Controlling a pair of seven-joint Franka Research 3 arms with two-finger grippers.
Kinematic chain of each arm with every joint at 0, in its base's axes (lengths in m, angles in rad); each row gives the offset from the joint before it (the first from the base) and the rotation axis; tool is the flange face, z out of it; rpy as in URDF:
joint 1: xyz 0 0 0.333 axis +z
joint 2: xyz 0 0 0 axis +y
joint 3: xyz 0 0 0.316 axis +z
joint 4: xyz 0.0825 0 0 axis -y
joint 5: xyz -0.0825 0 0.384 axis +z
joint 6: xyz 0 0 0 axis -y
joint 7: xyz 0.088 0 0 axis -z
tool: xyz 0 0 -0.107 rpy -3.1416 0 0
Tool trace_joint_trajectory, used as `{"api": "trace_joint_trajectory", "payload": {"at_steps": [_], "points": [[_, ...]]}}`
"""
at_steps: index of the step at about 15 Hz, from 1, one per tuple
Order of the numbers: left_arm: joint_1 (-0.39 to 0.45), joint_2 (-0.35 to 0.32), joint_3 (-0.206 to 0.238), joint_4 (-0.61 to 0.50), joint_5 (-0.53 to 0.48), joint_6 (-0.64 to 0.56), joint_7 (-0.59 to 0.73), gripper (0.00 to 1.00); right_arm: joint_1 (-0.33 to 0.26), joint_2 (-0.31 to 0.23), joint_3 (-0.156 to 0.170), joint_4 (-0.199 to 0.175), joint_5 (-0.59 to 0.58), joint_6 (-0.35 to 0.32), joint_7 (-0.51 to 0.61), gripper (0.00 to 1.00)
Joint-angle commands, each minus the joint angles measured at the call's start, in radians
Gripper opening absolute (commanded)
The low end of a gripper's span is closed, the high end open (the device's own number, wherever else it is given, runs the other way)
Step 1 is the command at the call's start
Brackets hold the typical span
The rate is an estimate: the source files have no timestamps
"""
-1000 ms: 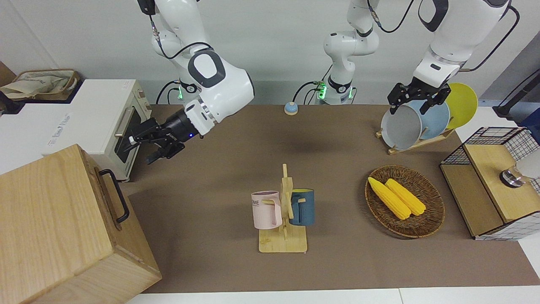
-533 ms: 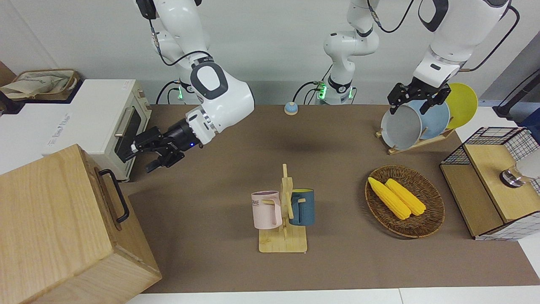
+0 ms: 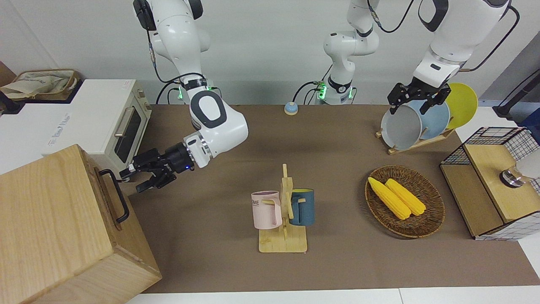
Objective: Slide drawer open with right arm
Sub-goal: 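Hook the right gripper onto the black drawer handle and close it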
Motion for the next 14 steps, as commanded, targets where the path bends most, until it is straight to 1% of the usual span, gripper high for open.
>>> {"api": "trace_joint_trajectory", "payload": {"at_steps": [1,4,6,8,14], "points": [[0.005,0.011,-0.007,0.024,0.017,-0.02,0.009,0.99,-0.017,0.014,-0.002,-0.005,-0.077,0.024,0.047,0.973],[0.005,0.011,-0.007,0.026,0.017,-0.02,0.009,0.99,-0.028,0.028,-0.003,0.002,-0.085,0.032,0.082,0.973],[0.005,0.011,-0.007,0.024,0.017,-0.02,0.009,0.99,-0.043,0.031,-0.003,0.004,-0.085,0.067,0.114,0.973],[0.005,0.011,-0.007,0.024,0.017,-0.02,0.009,0.99,-0.056,0.031,-0.003,0.01,-0.084,0.078,0.12,0.971],[0.005,0.011,-0.007,0.024,0.017,-0.02,0.009,0.99,-0.073,0.031,-0.003,0.01,-0.085,0.102,0.122,0.956]]}}
